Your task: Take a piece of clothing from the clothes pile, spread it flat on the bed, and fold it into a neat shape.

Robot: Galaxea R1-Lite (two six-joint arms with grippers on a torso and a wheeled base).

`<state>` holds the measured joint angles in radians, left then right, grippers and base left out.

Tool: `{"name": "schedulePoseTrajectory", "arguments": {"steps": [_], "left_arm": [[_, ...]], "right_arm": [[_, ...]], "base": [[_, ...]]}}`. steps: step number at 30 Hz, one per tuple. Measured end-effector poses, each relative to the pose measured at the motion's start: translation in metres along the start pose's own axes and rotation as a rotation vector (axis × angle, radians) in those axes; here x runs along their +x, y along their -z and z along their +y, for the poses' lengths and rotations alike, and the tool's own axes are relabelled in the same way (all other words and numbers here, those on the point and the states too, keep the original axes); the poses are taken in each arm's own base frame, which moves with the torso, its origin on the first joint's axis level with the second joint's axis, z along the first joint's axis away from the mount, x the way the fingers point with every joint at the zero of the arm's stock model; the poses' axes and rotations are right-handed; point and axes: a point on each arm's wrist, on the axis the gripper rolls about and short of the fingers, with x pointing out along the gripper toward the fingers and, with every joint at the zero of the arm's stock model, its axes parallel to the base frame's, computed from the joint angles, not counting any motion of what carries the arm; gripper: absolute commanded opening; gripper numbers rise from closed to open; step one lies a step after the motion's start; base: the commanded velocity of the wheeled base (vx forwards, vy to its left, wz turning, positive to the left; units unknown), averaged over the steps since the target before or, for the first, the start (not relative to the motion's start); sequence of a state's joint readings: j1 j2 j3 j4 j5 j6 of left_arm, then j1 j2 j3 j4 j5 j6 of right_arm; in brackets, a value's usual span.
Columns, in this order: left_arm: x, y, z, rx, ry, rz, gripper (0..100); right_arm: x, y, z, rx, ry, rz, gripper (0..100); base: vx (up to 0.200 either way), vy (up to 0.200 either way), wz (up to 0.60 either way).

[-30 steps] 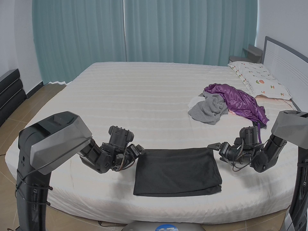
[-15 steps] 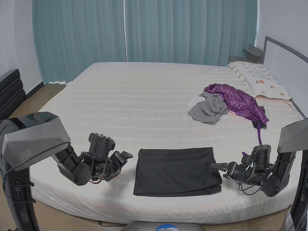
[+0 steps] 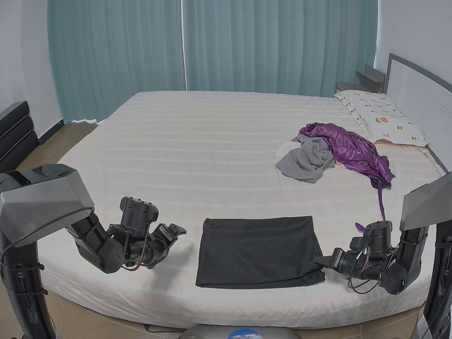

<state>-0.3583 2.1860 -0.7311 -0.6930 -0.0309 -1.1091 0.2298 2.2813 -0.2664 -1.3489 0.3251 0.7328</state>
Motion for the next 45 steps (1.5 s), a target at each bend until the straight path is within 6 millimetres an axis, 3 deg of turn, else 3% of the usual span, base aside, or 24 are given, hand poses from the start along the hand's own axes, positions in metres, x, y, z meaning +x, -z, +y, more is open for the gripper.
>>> {"name": "schedulePoseTrajectory", "arguments": {"steps": [18,19,28,35,45], "left_arm": [[-0.001,0.001,0.002,0.0,-0.005,0.002,100],[-0.001,0.001,0.002,0.0,-0.005,0.002,100],[-0.002,0.001,0.003,0.0,-0.01,0.005,100],[-0.003,0.002,0.004,-0.001,-0.004,0.023,100],[-0.008,0.004,0.006,0.0,0.027,0.019,100]], "right_arm": [[-0.012,0.007,-0.003,0.005,0.024,0.019,0],[-0.012,0.007,-0.003,0.004,0.025,0.02,100],[-0.012,0.0,-0.006,0.023,0.019,-0.001,100],[-0.013,-0.026,-0.016,0.158,0.01,-0.105,100],[-0.012,-0.057,-0.031,0.274,-0.004,-0.216,100]], "base": [[0.0,0.0,0.0],[0.0,0.0,0.0],[0.0,0.0,0.0],[0.0,0.0,0.0],[0.0,-0.2,0.0]]}}
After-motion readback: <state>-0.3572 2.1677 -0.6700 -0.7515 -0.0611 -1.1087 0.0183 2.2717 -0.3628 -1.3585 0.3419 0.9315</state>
